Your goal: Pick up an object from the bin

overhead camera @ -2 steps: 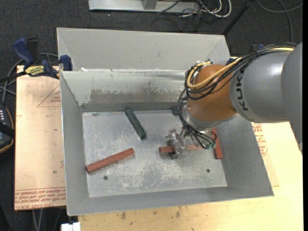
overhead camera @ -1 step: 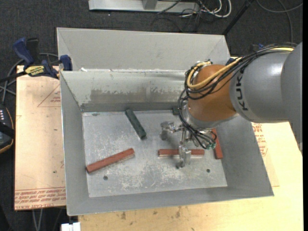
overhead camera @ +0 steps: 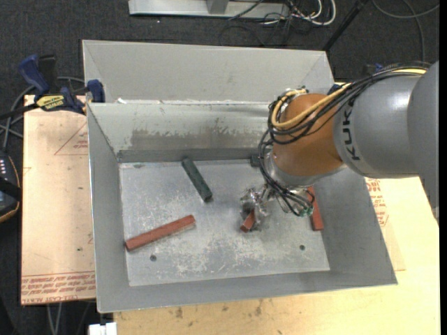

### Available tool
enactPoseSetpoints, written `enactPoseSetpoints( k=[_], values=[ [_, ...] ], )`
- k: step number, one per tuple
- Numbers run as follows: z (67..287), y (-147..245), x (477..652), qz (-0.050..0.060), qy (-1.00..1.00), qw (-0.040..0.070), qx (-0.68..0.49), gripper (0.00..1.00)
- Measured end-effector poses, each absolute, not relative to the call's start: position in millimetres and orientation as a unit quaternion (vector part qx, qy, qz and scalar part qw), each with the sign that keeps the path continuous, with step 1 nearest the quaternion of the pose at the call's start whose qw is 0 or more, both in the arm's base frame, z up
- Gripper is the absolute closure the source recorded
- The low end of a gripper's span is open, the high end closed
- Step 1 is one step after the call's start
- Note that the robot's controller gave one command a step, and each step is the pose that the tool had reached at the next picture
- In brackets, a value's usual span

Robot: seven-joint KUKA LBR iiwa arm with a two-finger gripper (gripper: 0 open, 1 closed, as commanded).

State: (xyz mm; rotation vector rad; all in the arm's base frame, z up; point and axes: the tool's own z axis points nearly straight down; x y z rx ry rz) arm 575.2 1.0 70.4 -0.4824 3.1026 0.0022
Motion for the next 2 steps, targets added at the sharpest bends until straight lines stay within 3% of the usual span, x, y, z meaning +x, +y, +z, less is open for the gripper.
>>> enactPoseSetpoints(
  k=[1, 2],
  values=[
    [70.1, 1.1, 575.2, 0.001, 0.988, 0.001, -0.154, 0.00],
    [70.4, 0.9, 575.3, 0.001, 0.988, 0.001, -0.154, 1.00]
  ],
)
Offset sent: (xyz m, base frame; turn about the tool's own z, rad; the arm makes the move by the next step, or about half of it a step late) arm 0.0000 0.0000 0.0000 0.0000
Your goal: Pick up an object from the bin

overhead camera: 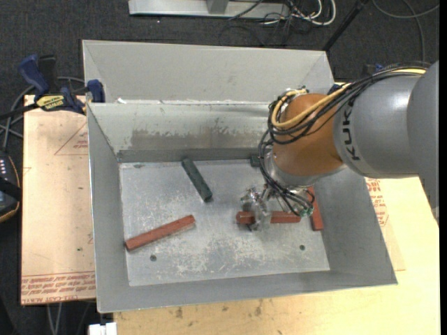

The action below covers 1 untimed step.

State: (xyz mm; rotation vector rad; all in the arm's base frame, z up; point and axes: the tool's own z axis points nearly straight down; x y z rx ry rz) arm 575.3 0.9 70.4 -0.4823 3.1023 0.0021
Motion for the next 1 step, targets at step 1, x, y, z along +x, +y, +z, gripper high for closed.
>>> enactPoseSetpoints(
  k=[1],
  values=[
    [70.3, 1.1, 575.3, 0.001, 0.988, 0.001, -0.154, 0.00]
  ],
)
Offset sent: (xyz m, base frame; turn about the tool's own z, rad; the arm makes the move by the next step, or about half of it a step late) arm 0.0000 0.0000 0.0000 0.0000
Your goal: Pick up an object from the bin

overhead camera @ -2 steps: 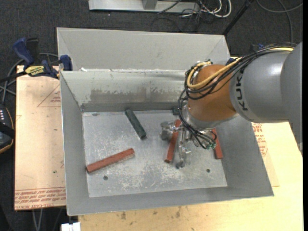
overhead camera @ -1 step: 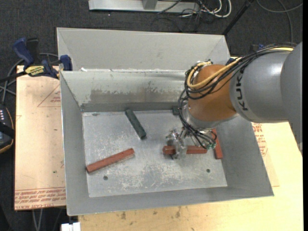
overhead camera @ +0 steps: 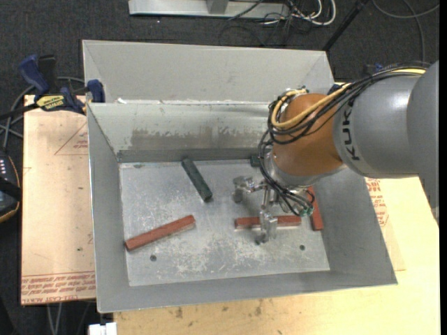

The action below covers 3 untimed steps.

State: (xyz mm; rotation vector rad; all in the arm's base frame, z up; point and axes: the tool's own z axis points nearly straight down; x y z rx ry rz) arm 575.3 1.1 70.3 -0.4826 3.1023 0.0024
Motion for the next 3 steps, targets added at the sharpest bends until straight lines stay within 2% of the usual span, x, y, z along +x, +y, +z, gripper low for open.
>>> enactPoseSetpoints(
  k=[1, 2, 3],
  values=[
    [70, 1, 575.3, 0.001, 0.988, 0.001, -0.154, 1.00],
    [70, 1, 575.3, 0.001, 0.988, 0.001, -0.154, 0.00],
    [70, -60, 593.4, -0.001, 0.991, 0.003, -0.134, 0.00]
  ],
)
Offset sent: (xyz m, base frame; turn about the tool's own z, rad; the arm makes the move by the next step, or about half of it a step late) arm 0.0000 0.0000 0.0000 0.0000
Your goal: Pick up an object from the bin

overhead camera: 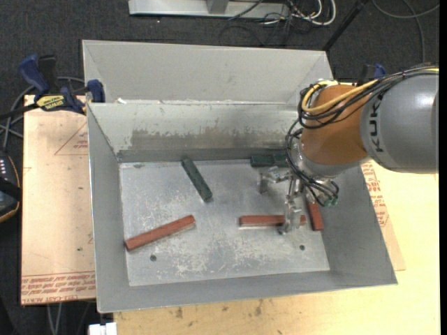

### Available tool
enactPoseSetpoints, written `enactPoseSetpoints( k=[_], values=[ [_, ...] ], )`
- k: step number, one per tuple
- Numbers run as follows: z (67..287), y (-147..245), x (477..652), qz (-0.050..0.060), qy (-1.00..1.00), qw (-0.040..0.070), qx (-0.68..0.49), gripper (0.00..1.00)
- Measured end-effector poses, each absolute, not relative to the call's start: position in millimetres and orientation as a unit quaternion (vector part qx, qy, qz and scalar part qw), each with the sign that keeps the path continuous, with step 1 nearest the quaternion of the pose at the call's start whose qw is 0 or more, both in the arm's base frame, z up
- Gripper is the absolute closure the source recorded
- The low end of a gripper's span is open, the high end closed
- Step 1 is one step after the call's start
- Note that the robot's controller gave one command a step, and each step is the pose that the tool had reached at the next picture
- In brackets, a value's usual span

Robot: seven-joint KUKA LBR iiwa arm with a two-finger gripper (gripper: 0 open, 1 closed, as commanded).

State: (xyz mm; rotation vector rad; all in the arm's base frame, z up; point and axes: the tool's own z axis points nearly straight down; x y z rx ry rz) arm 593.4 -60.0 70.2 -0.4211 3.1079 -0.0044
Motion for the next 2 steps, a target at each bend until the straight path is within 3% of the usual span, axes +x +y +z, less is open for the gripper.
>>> enactPoseSetpoints(
  k=[1, 2],
  values=[
    [70, -56, 592.7, 0.000, 0.991, 0.002, -0.137, 1.00],
    [290, -91, 630.9, -0.002, 0.989, 0.007, -0.146, 1.00]
  ],
)
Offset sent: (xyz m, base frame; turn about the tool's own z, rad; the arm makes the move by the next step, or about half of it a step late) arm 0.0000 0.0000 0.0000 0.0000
